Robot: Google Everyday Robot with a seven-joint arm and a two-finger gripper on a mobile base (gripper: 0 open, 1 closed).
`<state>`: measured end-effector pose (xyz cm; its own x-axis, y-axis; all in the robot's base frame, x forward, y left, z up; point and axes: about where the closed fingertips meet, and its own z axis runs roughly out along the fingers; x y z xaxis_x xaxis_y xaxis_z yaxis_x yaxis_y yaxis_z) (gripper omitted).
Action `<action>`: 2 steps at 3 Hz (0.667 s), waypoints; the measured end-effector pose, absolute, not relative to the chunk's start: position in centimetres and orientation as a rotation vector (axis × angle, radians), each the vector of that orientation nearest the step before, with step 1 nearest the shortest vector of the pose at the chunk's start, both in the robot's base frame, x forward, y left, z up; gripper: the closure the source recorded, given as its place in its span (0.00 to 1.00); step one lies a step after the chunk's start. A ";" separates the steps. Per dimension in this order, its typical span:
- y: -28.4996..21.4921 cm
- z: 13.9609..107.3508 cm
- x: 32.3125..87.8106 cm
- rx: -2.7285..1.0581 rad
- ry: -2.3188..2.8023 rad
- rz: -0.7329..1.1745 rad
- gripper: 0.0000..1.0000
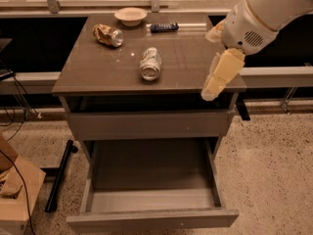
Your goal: Place 7up can into middle drawer
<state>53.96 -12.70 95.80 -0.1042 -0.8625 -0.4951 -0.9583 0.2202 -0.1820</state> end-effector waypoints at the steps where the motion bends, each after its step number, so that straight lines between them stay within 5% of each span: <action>1: -11.4 95.5 56.5 -1.679 1.961 0.314 0.00; 2: -11.4 95.5 56.5 -1.678 1.961 0.314 0.00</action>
Offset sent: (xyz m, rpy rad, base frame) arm 0.0211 0.0114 -0.0029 0.0392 0.0097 0.0277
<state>56.47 -11.41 95.48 -0.0836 -0.8418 -0.5333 -0.9662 0.1994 -0.1632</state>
